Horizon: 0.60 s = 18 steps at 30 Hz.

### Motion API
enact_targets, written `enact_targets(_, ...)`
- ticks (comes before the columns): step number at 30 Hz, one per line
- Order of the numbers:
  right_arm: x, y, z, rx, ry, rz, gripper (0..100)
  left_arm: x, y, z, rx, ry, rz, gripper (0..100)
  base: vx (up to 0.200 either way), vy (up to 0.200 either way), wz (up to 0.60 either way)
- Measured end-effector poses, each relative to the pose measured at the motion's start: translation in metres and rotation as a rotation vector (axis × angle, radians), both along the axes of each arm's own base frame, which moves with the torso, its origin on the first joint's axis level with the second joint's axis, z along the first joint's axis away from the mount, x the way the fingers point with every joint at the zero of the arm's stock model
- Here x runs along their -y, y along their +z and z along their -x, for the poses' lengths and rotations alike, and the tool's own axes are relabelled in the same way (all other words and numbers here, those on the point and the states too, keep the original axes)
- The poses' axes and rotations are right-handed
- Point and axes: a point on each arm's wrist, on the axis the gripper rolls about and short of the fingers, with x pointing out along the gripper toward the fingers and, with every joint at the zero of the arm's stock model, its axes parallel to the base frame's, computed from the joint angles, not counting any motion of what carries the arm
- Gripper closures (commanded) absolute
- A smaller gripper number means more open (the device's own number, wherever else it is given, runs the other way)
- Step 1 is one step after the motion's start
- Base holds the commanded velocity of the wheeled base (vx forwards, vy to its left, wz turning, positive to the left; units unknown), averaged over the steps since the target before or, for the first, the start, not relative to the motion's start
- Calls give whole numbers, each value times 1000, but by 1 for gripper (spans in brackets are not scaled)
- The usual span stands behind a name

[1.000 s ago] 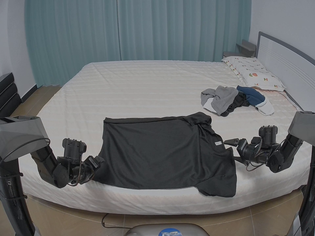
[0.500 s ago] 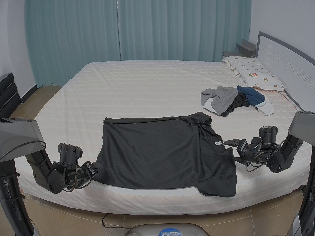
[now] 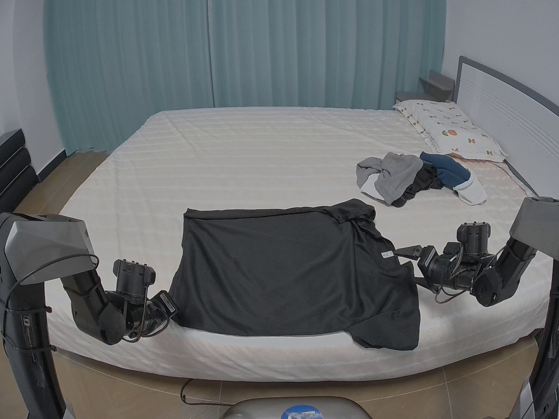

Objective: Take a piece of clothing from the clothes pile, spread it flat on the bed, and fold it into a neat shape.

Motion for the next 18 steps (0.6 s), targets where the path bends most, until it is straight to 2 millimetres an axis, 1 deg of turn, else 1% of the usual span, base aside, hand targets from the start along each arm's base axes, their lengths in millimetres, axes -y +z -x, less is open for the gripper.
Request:
enact_targets(3,-3,4,-5,8,5,4,0,-1,-2,2,-12,3,-4,100,0,0,0)
enact_targets(8,-9,8,-5,-19,4,28,0,-2,-3,5,-22,10,-42,100,0,0,0)
enact_targets(12,-9,9,3,-21,33,84,0,-3,0,9,-20,2,-88,100,0,0,0)
enact_targets(18,-3,7,25,-39,77,176,0,-6,7,23,-46,-4,-109,100,0,0,0)
